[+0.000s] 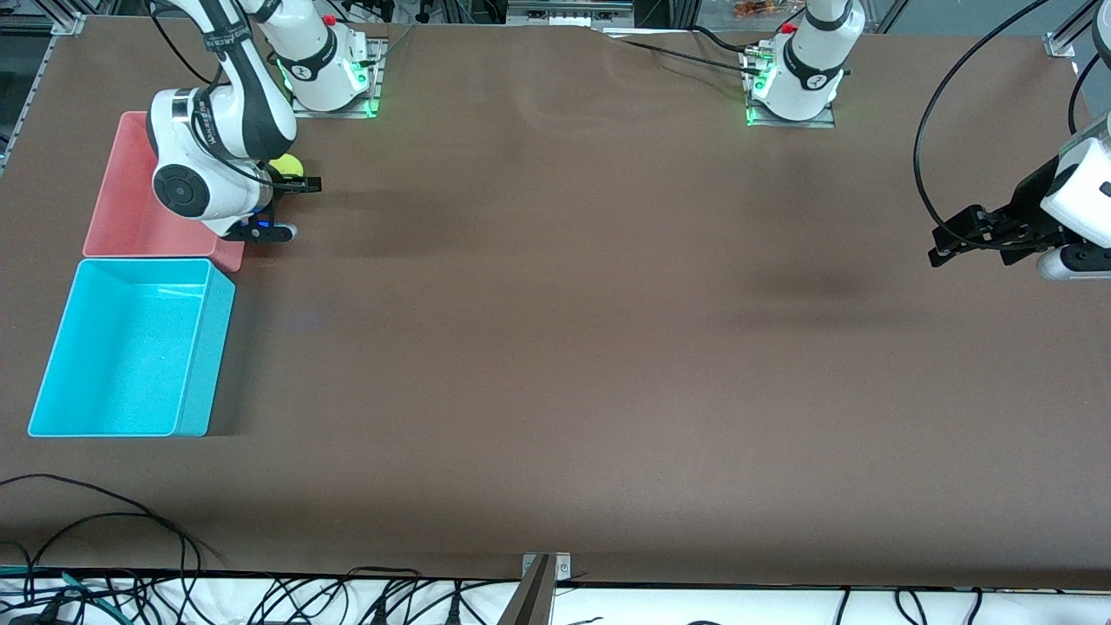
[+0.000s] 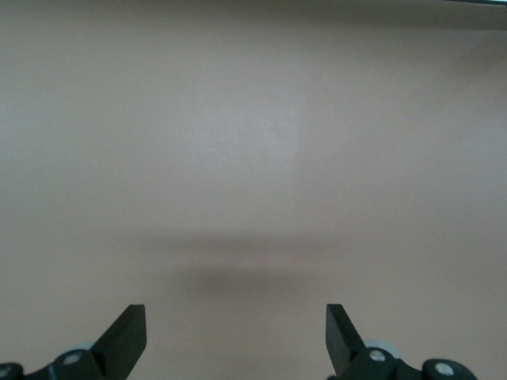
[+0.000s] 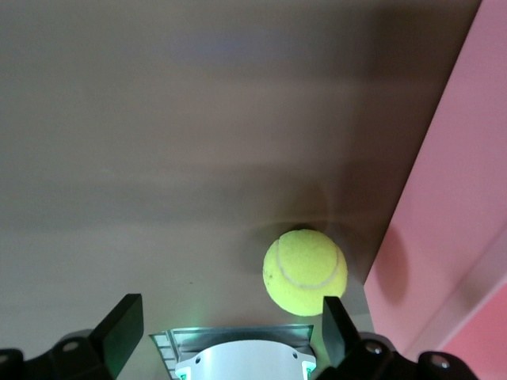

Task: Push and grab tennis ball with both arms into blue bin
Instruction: 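Lower the right gripper over the tennis ball and close on it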

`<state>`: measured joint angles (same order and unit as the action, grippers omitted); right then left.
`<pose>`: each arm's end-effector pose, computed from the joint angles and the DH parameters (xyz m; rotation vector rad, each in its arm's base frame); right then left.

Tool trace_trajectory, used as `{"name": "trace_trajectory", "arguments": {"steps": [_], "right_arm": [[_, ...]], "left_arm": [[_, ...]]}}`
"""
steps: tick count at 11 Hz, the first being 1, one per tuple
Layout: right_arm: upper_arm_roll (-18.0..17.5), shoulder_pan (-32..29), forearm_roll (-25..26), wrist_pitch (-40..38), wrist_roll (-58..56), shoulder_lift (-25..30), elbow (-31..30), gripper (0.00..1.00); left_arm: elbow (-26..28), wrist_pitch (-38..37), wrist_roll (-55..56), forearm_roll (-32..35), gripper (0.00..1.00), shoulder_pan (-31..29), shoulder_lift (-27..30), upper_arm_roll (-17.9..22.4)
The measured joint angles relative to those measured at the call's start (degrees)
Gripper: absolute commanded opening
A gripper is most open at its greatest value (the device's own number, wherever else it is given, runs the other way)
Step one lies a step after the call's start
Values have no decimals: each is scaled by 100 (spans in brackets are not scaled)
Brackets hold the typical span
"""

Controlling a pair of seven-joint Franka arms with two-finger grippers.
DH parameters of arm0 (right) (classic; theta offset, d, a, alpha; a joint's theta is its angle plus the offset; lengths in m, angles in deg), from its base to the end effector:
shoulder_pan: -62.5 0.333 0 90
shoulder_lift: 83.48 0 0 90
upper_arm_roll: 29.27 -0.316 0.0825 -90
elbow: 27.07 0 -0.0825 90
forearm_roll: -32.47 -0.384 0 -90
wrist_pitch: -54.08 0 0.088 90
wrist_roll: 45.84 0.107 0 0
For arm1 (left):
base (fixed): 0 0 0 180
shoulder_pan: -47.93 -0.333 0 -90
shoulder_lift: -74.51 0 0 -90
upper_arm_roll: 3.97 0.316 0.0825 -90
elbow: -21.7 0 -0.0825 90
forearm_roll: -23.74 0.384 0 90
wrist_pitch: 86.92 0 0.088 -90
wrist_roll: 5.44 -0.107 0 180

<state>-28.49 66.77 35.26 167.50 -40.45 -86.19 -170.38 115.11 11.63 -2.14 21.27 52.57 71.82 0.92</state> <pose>0.3964 0.0210 0.2349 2.9391 -0.0013 -0.8523 0.5803 -0.0025 0.5830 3.0993 0.1043 0.0650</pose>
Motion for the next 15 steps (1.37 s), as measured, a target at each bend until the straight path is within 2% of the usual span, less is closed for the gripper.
{"name": "trace_trajectory", "arguments": {"steps": [3,8,11,12,14,15], "right_arm": [[43,-16,195,95,31,-31,-327,100],[79,-25,733,136,330,-331,-437,100],[212,-32,941,463,385,-644,-506,100],[261,-39,992,517,385,-726,-506,97],[276,-41,1040,544,385,-833,-506,77],[276,-38,1048,572,428,-883,-506,63]], "left_arm": [[0,-2,-29,117,100,0,7,-2],[28,-113,-34,128,100,1,94,-143],[126,-113,-37,334,100,1,165,-237],[126,-113,-40,346,100,1,203,-254],[126,-116,-291,346,100,1,289,-288],[126,-116,-439,345,100,1,311,-293]]}}
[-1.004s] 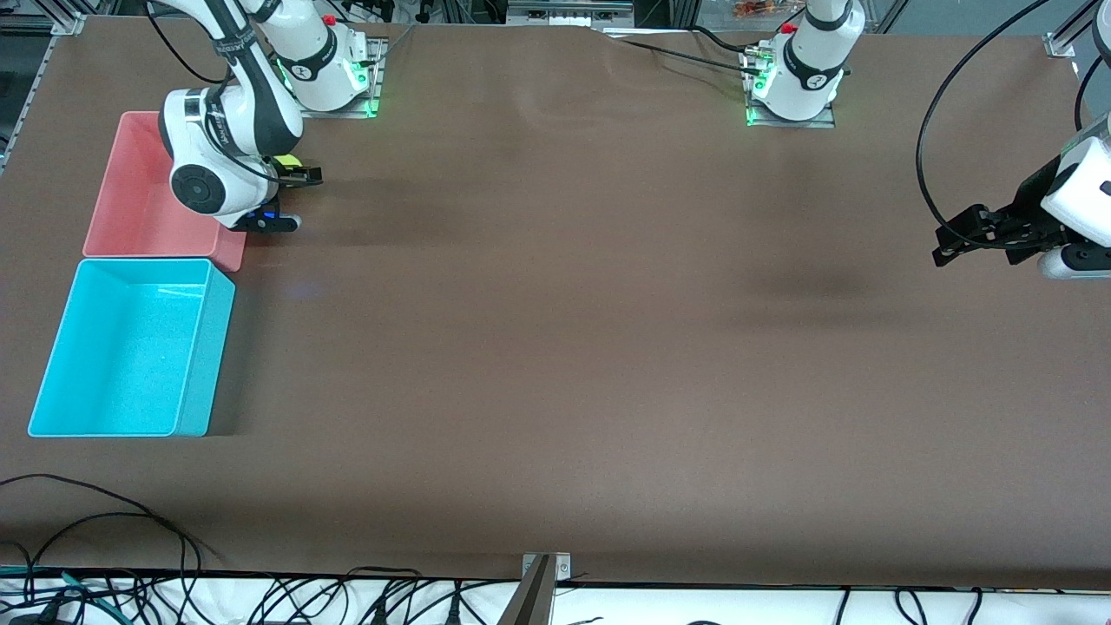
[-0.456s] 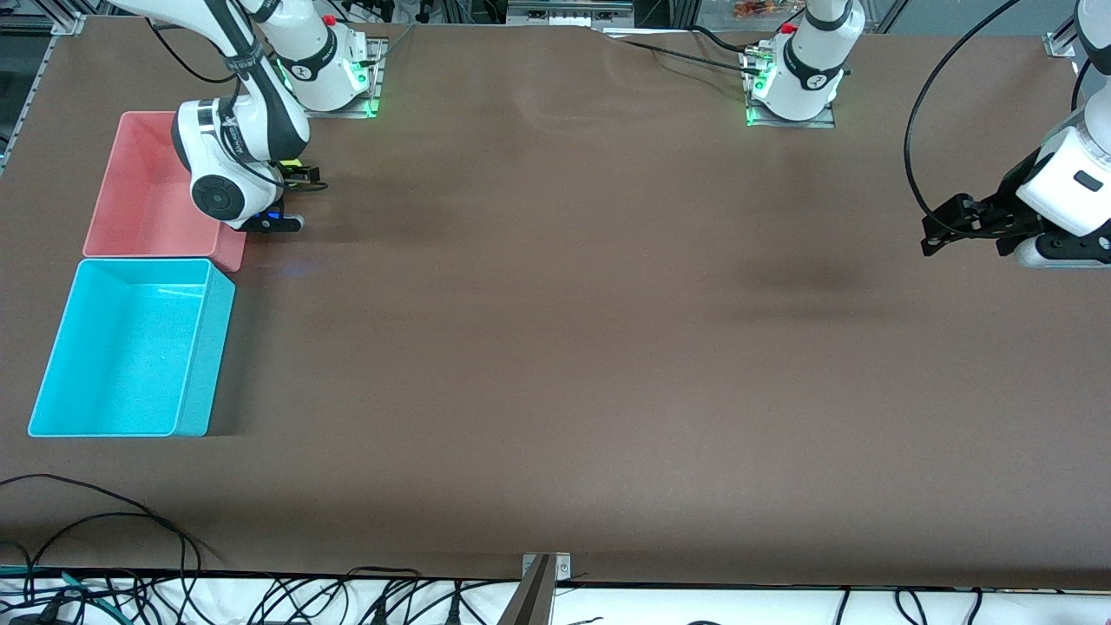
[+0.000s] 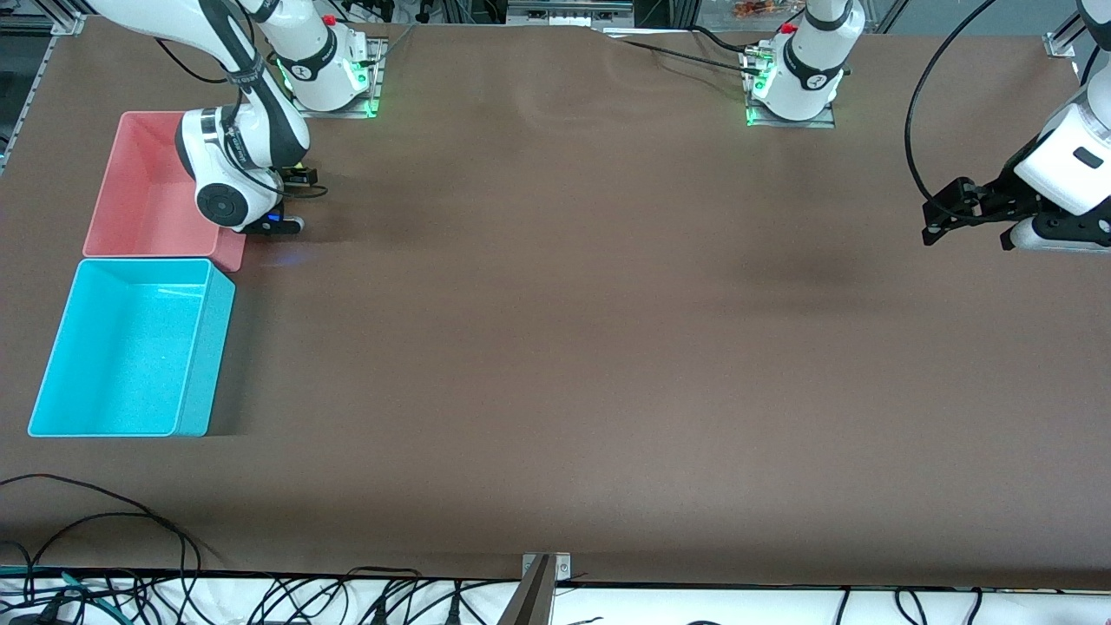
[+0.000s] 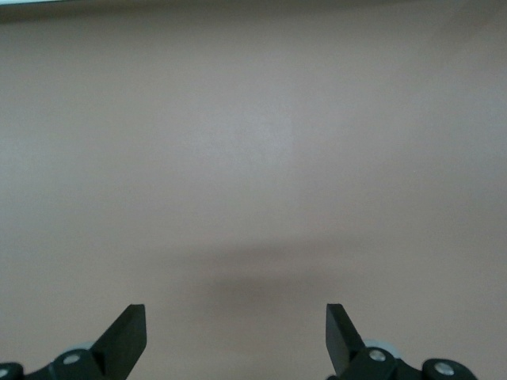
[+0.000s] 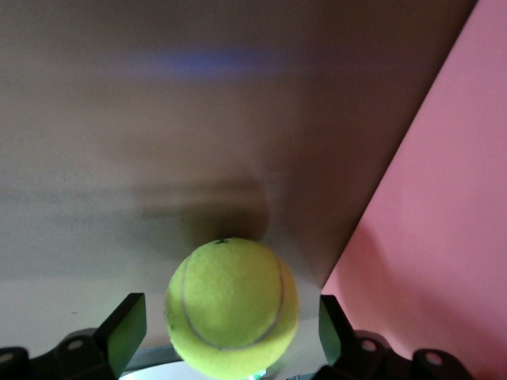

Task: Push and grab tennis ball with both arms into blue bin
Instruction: 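Lower the right gripper over the tennis ball and close on it, then carry the ball with the right gripper over the cyan bin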

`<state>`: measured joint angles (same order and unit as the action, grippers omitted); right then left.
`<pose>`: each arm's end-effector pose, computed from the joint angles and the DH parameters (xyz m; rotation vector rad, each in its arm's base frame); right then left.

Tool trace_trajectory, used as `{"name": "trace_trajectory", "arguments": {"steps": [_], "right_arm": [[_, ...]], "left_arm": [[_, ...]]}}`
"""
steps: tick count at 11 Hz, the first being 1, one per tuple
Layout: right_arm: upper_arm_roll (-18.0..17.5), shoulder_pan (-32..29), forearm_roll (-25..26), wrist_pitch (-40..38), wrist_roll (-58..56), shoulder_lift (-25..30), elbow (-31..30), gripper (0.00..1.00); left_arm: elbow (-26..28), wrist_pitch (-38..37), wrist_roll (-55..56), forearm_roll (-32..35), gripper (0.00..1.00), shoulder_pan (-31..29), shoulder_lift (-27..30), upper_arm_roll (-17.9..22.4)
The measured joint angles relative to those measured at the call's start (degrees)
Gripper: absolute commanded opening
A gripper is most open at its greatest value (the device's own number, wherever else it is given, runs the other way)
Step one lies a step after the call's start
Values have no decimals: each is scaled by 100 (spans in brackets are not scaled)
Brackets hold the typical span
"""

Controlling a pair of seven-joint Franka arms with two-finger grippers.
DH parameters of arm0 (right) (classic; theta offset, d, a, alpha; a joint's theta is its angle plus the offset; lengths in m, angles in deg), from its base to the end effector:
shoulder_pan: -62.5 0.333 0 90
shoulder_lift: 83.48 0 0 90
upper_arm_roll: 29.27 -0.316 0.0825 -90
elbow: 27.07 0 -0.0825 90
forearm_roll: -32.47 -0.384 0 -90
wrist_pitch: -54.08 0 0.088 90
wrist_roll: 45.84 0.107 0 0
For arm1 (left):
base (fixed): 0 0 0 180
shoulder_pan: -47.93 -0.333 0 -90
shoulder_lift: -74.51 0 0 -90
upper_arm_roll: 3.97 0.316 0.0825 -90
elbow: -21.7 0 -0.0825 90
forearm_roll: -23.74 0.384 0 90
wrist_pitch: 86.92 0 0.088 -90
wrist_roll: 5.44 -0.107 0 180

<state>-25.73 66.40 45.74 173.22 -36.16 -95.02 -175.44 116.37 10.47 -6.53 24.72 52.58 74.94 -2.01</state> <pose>0.3516 -0.0112 0.1561 2.7451 0.0306 -0.9925 0.5624 -0.0247 0.6015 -3.1226 0.1057 -0.0863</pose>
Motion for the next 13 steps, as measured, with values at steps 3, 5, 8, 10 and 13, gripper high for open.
{"name": "trace_trajectory", "arguments": {"steps": [3,5,8,10,13], "right_arm": [[-22,77,139,-11,64,-80,8,44],[-28,144,179,-19,115,-82,10,44],[-59,288,179,-622,215,-76,540,44],[-69,387,106,-1334,218,-70,1428,46],[-81,637,-148,-1496,276,-76,2178,44]], "left_arm": [[0,-1,-103,-105,100,-23,2,10],[0,-1,-143,-109,100,-41,2,13],[0,-1,-152,-111,100,-42,2,13],[0,-1,-153,-113,100,-42,2,13],[-1,-1,-158,-171,100,-42,2,11]]}}
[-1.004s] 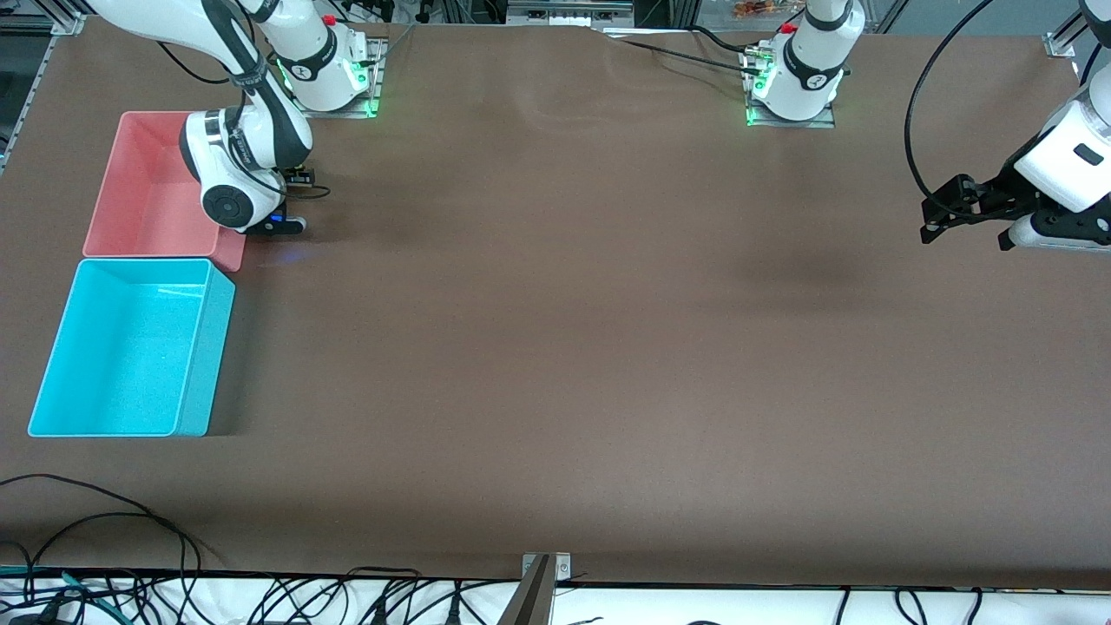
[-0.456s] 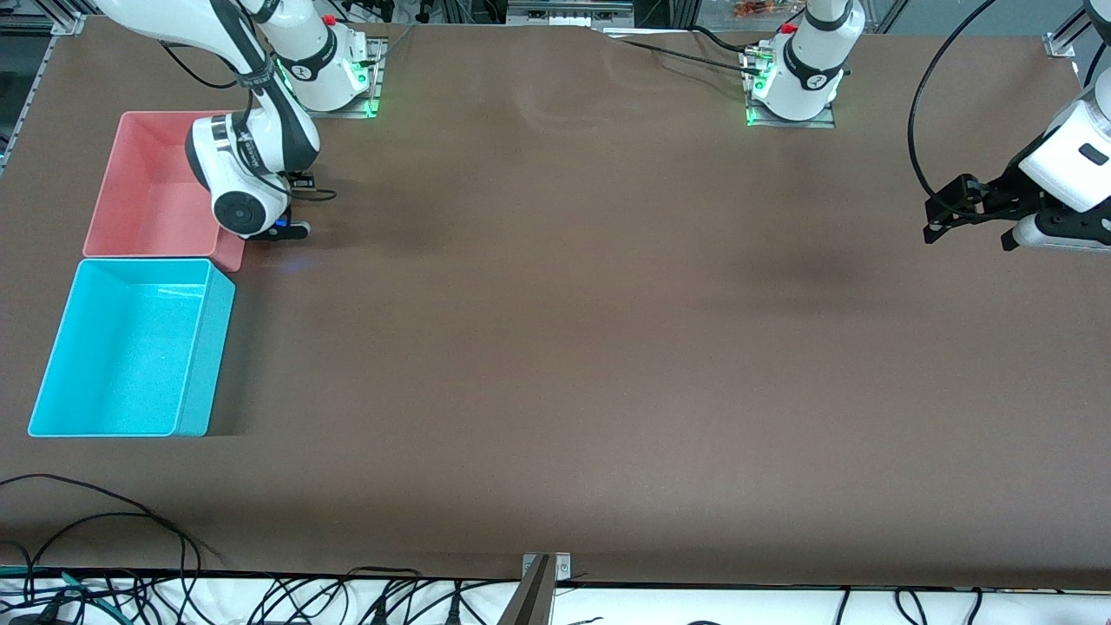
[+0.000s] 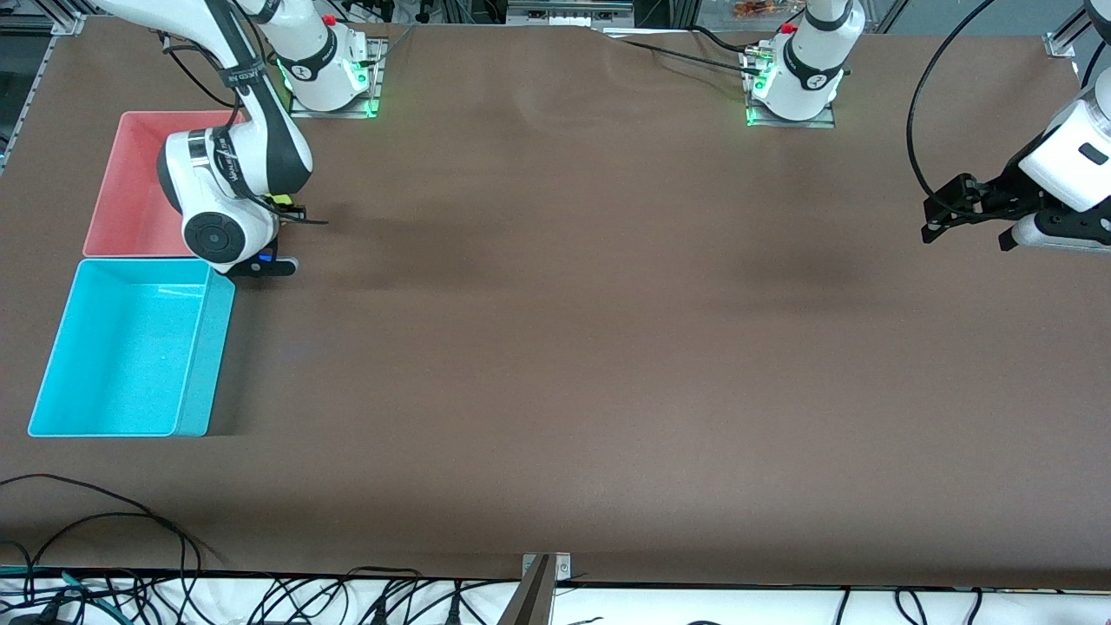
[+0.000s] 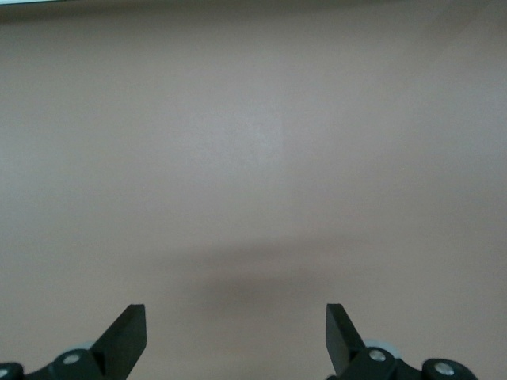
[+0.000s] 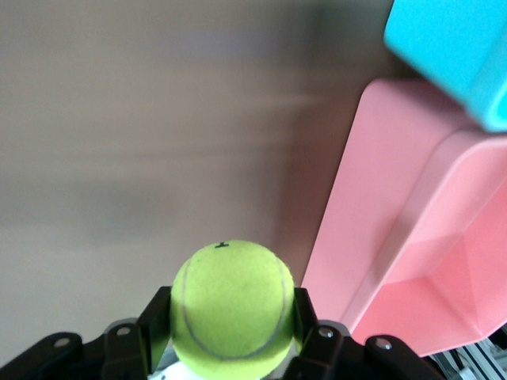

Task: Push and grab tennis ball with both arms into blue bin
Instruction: 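Carry the ball with the right gripper over the cyan bin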

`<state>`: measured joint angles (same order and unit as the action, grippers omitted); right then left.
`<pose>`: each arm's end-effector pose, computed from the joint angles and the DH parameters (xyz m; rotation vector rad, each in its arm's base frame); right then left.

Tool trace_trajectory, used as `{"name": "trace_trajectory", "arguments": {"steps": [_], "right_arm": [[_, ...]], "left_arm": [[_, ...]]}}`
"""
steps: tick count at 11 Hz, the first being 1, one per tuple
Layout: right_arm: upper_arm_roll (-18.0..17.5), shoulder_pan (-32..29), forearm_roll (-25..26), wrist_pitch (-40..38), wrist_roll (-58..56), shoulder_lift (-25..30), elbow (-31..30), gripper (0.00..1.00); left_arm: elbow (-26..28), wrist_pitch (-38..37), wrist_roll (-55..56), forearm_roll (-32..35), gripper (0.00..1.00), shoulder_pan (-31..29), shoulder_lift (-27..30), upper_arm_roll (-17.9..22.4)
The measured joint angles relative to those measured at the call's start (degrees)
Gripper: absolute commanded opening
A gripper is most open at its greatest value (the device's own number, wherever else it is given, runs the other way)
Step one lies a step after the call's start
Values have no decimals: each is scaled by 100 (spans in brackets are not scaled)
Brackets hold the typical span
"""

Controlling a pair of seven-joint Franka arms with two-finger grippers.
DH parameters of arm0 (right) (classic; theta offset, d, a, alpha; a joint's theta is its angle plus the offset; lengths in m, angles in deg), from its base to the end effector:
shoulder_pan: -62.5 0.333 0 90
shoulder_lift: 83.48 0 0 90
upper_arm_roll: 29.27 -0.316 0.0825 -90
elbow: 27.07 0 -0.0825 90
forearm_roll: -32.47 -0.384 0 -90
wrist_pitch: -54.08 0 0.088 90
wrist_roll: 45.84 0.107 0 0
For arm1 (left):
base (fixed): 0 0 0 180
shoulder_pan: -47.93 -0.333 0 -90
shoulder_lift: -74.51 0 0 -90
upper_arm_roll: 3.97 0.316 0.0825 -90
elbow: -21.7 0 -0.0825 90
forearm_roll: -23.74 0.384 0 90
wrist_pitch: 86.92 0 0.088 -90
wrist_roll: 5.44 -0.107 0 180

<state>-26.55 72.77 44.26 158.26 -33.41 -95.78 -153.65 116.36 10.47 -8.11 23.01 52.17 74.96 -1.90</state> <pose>0.4735 0.0455 0.2525 2.7418 0.0354 -0.7968 0.5624 -0.0224 0.6018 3.1250 -0.1300 0.0869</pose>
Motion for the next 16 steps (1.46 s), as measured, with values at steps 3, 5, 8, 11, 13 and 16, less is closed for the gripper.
{"name": "trace_trajectory", "arguments": {"steps": [3,5,8,11,13,16], "right_arm": [[8,6,-43,-57,196,0,830,43],[43,-32,-44,-255,220,4,1383,43],[267,-603,-43,-289,-263,-15,1972,45],[343,-1522,-42,86,-1369,-190,2132,46],[340,-1723,-43,590,-1541,-542,2132,46],[307,-1724,-49,1313,-1536,-1180,2142,47]], "left_arm": [[-1,0,-2,-5,100,0,0,-14],[-1,0,-6,-5,100,0,0,-14],[-2,0,-7,-5,100,0,0,-12],[-2,0,-8,-5,100,0,0,-12],[-2,0,-9,-5,100,0,0,-13],[-5,0,-11,-6,100,0,1,-23]]}}
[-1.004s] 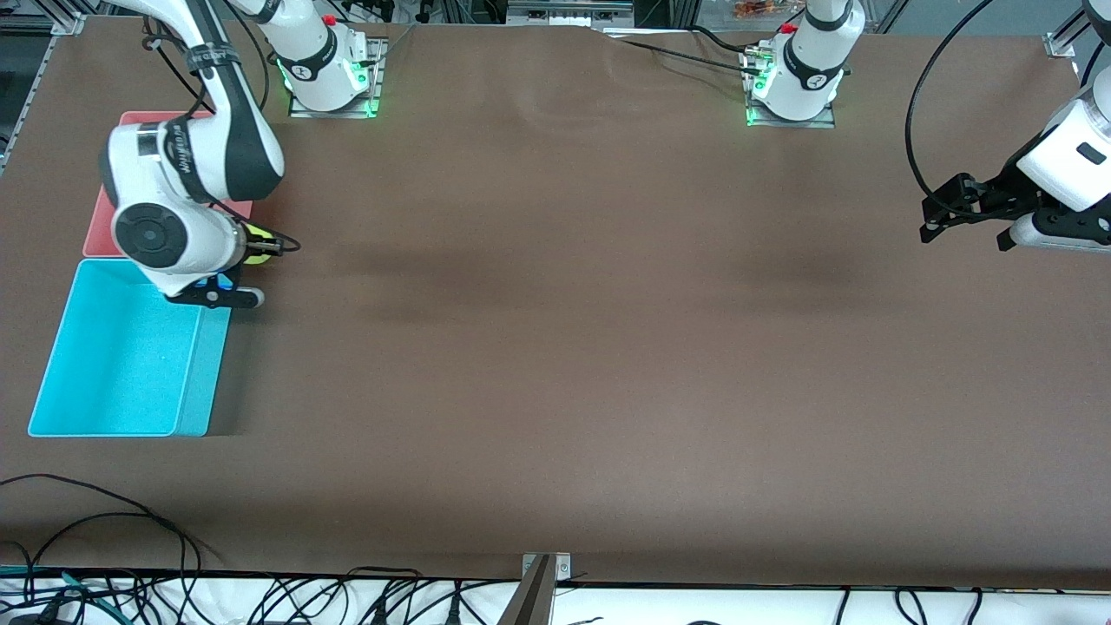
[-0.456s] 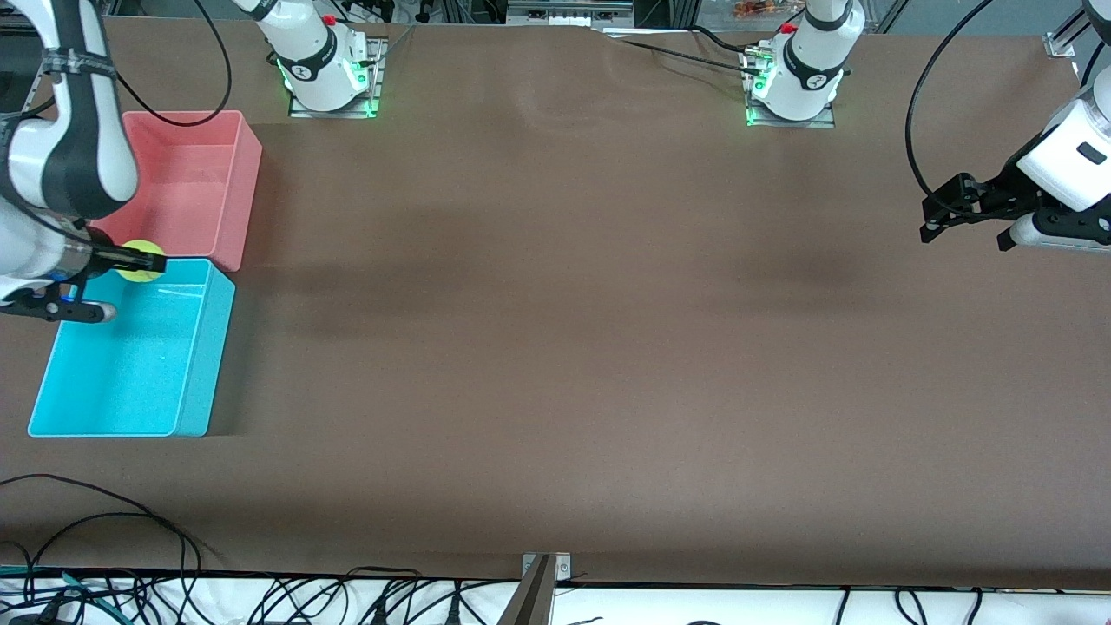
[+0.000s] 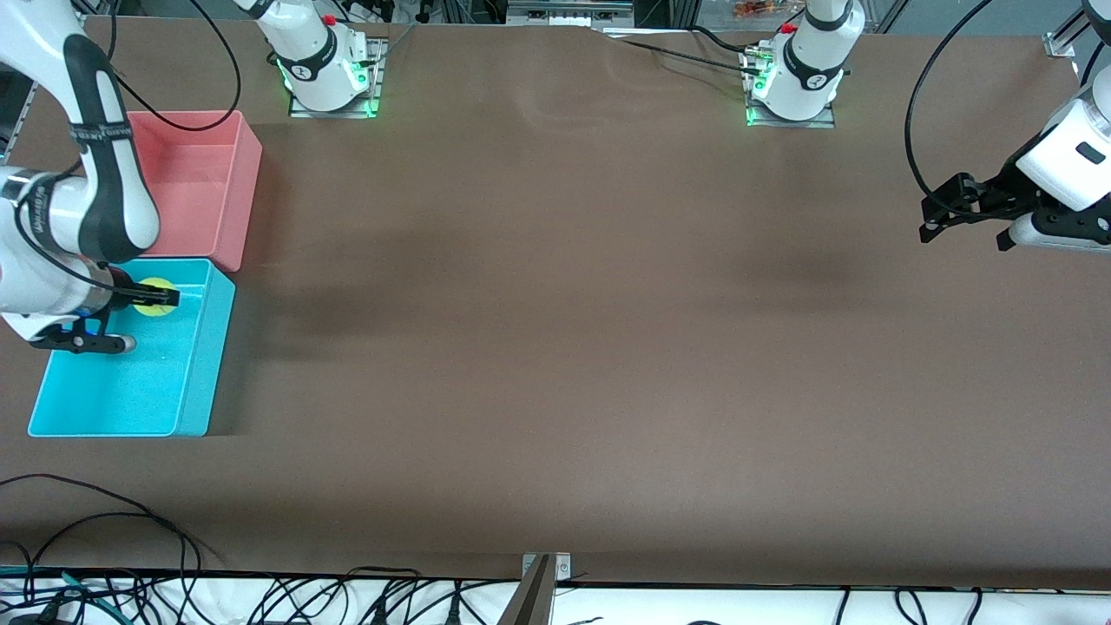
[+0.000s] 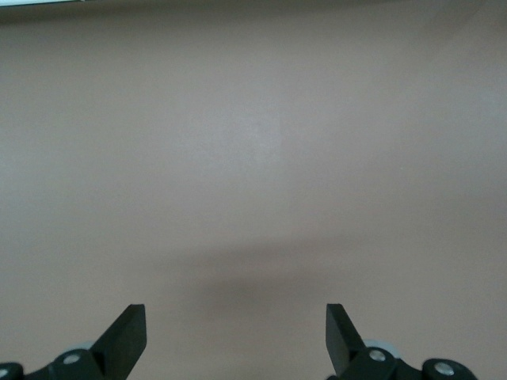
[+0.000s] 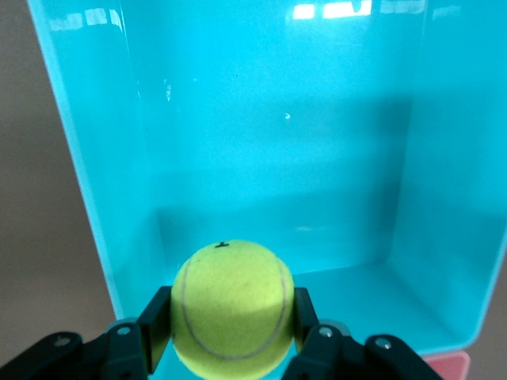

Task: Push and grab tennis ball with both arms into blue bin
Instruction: 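Carry the ball with the right gripper over the cyan bin, then open the right gripper to drop the ball into the cyan bin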

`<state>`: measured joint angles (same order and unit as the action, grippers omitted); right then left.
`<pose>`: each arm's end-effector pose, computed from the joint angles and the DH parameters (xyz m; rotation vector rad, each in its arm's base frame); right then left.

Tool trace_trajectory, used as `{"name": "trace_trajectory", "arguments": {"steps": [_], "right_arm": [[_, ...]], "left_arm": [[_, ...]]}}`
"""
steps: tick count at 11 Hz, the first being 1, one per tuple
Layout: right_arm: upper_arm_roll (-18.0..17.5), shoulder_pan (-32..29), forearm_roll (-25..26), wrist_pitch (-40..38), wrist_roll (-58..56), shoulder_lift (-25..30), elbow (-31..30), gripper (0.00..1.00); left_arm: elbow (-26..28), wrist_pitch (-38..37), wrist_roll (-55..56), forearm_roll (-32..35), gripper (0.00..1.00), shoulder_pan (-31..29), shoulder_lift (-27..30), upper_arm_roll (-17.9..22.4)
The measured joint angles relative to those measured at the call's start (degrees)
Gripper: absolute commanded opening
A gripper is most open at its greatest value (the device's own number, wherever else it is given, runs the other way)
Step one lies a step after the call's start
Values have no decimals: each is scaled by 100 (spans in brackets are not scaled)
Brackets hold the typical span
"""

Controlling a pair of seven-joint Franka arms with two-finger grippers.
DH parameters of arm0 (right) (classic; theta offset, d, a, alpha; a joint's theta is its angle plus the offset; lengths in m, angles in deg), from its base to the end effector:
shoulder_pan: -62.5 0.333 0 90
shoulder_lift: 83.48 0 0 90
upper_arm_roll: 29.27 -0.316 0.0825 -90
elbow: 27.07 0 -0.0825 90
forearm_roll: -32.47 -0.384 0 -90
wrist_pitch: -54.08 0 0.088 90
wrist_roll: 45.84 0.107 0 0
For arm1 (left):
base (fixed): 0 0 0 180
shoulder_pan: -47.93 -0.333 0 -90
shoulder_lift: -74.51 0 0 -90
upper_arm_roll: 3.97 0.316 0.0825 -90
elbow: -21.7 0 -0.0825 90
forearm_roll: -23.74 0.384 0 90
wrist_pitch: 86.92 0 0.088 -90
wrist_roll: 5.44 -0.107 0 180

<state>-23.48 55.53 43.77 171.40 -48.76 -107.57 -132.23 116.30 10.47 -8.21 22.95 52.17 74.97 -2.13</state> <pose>0.6018 -0.1436 0.2883 2.9436 -0.0856 -0.3460 0.5623 -0.0248 0.6024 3.1235 -0.1388 0.0888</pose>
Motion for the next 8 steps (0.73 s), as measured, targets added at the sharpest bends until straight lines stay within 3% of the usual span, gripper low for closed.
{"name": "trace_trajectory", "arguments": {"steps": [2,3,4,8], "right_arm": [[4,-74,-60,99,3,-298,6,54],[5,-150,-104,145,3,-456,6,85],[5,-204,-117,194,2,-573,8,98],[-11,-215,-126,203,-4,-642,29,100]], "left_arm": [[0,0,-2,0,100,0,1,-4],[0,0,-3,-1,100,1,0,-8],[0,1,-4,-1,100,4,0,-19],[0,2,-4,-2,100,7,-2,-35]]}}
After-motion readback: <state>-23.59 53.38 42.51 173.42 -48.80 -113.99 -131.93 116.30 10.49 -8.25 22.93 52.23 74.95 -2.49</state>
